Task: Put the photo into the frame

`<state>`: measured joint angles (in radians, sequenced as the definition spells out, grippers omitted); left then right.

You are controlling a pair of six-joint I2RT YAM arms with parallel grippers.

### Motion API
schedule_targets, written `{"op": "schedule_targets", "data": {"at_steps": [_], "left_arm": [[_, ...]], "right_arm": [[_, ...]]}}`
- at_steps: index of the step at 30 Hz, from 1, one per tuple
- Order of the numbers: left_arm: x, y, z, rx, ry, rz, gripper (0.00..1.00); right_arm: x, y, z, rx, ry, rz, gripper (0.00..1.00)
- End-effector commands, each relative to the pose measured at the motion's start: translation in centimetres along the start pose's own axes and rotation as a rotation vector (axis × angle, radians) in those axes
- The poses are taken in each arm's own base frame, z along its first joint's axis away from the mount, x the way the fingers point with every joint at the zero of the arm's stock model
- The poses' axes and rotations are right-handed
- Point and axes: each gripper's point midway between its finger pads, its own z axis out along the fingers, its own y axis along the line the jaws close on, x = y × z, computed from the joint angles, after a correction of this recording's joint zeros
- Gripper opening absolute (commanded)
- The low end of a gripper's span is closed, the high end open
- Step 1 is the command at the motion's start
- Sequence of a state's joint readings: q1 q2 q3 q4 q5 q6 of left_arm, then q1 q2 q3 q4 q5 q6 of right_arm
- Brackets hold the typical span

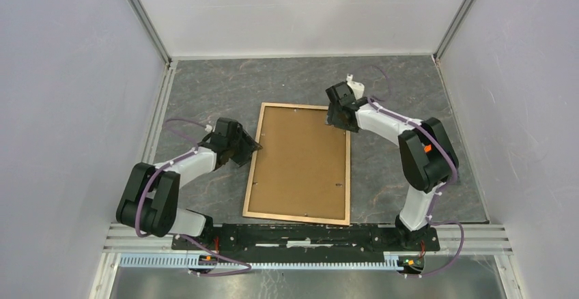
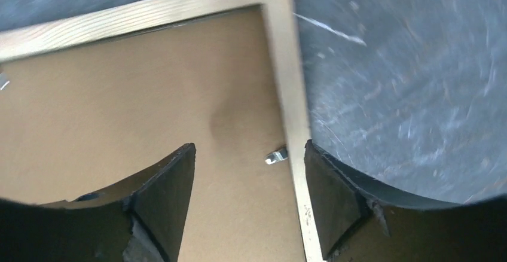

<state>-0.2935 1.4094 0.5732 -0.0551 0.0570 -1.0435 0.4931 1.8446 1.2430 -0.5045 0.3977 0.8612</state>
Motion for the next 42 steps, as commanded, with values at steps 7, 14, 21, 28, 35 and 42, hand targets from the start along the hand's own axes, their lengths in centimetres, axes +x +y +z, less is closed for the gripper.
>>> {"op": "schedule_targets", "data": {"at_steps": [7,14,21,28,35,42], "left_arm": [[-1.6,0.5,-3.8,-0.185,0.038,0.345,0.84],[-5.1,-4.8,-1.7,-0.136,0.075,0.618,0.89],[-7.4,-7.1,2.5,-0.223,0.232,0.828,0.85],[-6.6,-6.9,6.3,-0.247,0.32,0.796,0.64],[-6.9,-3.7,7.5,-0.388,0.312,0.729,0.26],[-7.8,-0.5,5.3,-0.363,0.229,0.461,0.02]], "right_arm": [[-6.2,1.3,-11.1,-0.329,-0.295,-0.668,0.86],[-3.3,-0.8,-15.0,-0.479,-0.329,-0.671,0.89],[-1.5,-2.8,-17.2,-0.537,-0.337,-0.639,0.87],[-1.4,-4.6,-18.2,-0.502,-0.355,-0.62,0.87],[-2.3,-5.0,-18.3,-0.453,-0.351,-0.463,0.87],[0.4,-4.4,-15.5,-0.431,-0.19,-0.385,0.86]]}}
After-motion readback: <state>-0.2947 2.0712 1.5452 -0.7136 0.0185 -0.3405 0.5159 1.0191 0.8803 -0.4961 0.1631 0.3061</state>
